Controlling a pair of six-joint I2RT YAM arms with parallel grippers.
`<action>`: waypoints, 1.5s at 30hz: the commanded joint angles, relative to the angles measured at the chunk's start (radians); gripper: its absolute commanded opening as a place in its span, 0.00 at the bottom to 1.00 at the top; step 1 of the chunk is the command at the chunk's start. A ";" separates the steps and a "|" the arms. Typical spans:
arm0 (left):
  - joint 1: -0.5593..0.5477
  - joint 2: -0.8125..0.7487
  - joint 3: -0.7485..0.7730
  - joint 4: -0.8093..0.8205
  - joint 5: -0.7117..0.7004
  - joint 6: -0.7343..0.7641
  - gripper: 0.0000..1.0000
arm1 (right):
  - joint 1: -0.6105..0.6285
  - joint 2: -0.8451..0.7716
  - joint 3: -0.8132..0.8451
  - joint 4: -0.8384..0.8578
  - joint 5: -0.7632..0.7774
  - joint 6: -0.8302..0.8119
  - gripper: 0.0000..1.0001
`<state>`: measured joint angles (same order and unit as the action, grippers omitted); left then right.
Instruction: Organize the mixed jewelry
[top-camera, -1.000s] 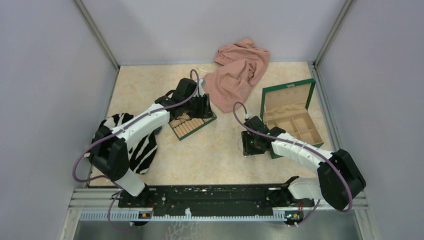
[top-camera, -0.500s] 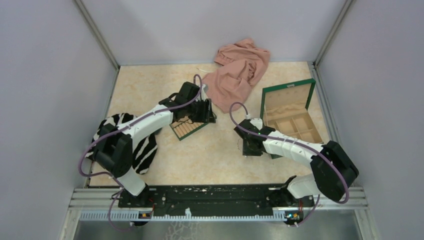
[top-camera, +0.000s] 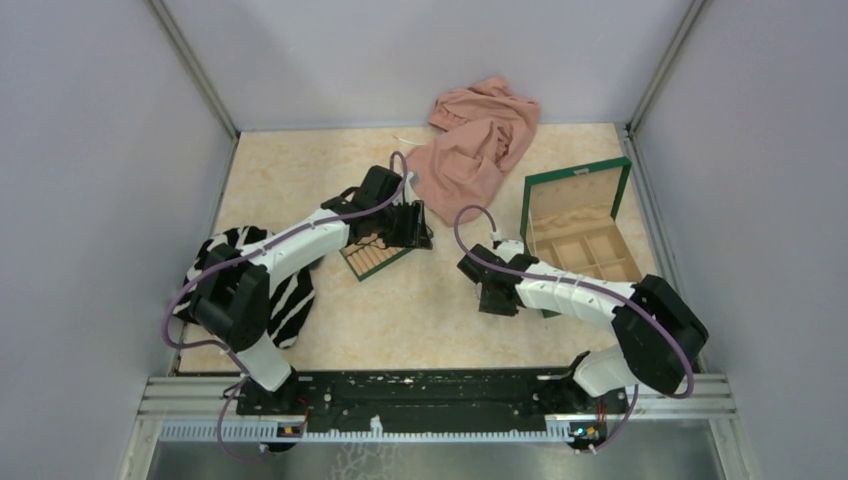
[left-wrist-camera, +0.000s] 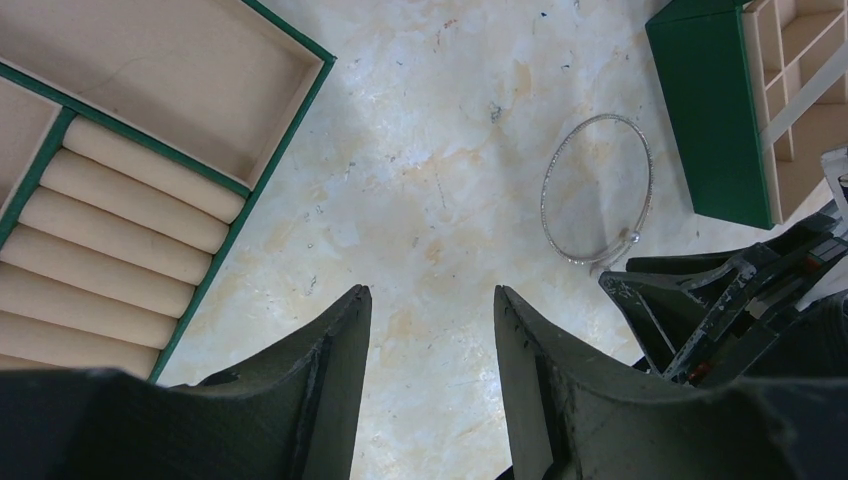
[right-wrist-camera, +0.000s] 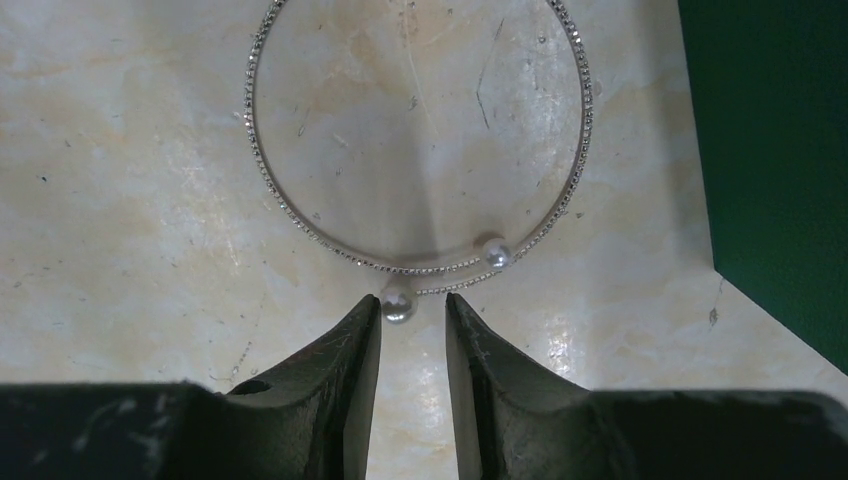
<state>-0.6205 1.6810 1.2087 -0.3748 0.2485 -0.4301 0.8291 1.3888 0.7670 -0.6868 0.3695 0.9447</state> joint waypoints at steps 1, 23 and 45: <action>-0.004 0.011 -0.016 0.000 0.017 0.016 0.55 | 0.007 0.026 0.031 0.028 0.014 0.010 0.30; -0.005 0.002 -0.002 -0.051 -0.083 0.025 0.55 | 0.098 -0.008 0.022 0.166 -0.082 -0.566 0.00; -0.003 0.012 0.000 -0.068 -0.116 -0.028 0.56 | 0.053 -0.073 -0.035 0.108 -0.069 -0.042 0.58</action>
<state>-0.6216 1.6867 1.2186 -0.4507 0.1158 -0.4458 0.9184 1.2869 0.7589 -0.5869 0.3077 0.7250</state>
